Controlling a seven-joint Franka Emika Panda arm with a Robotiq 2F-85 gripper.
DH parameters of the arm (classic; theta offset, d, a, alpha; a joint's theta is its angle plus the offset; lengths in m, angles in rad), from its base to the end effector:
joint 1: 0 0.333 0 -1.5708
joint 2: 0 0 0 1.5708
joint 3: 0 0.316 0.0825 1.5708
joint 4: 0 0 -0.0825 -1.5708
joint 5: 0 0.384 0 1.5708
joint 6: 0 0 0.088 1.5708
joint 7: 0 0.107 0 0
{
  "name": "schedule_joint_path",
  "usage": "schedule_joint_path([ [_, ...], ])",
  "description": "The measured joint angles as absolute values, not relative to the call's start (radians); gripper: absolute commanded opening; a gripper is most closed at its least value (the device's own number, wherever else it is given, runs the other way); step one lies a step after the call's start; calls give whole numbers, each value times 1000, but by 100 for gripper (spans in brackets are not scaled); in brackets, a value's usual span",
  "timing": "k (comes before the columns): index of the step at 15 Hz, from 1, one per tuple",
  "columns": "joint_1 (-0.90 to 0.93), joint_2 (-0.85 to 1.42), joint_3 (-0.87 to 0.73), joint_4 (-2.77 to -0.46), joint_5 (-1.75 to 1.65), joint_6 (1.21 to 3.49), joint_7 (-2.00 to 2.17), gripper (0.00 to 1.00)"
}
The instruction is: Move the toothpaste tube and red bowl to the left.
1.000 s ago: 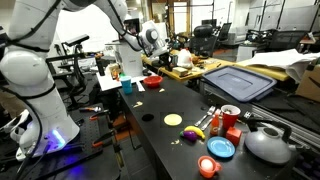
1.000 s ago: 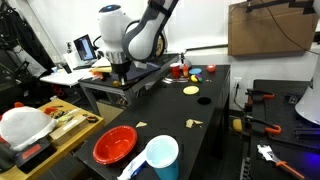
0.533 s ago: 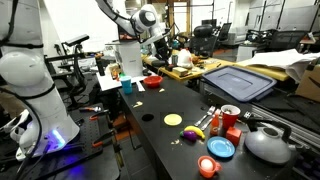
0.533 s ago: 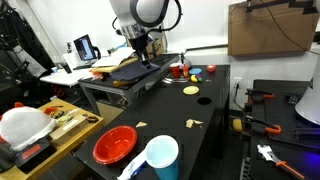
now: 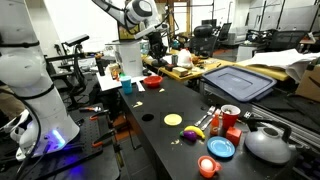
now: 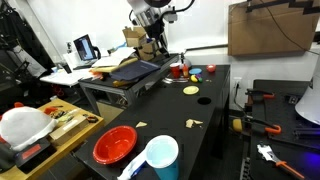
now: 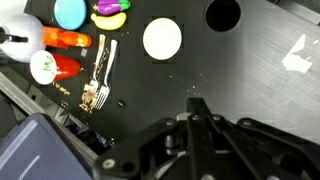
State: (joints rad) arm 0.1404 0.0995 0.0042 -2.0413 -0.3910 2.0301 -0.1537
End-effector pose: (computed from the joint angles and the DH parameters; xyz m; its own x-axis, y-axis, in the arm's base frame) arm 0.5565 0.0591 0.3890 0.8786 0.4398 -0.1860 0.4769 -0.8278 0.2955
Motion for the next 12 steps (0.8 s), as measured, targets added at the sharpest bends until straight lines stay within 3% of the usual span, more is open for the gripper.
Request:
schedule_joint_path([
  [11,25,-114,-23,-2253,-185,2026,-219,0],
  [12,13,-143,-39,-2285,-165,2042,-255,26],
])
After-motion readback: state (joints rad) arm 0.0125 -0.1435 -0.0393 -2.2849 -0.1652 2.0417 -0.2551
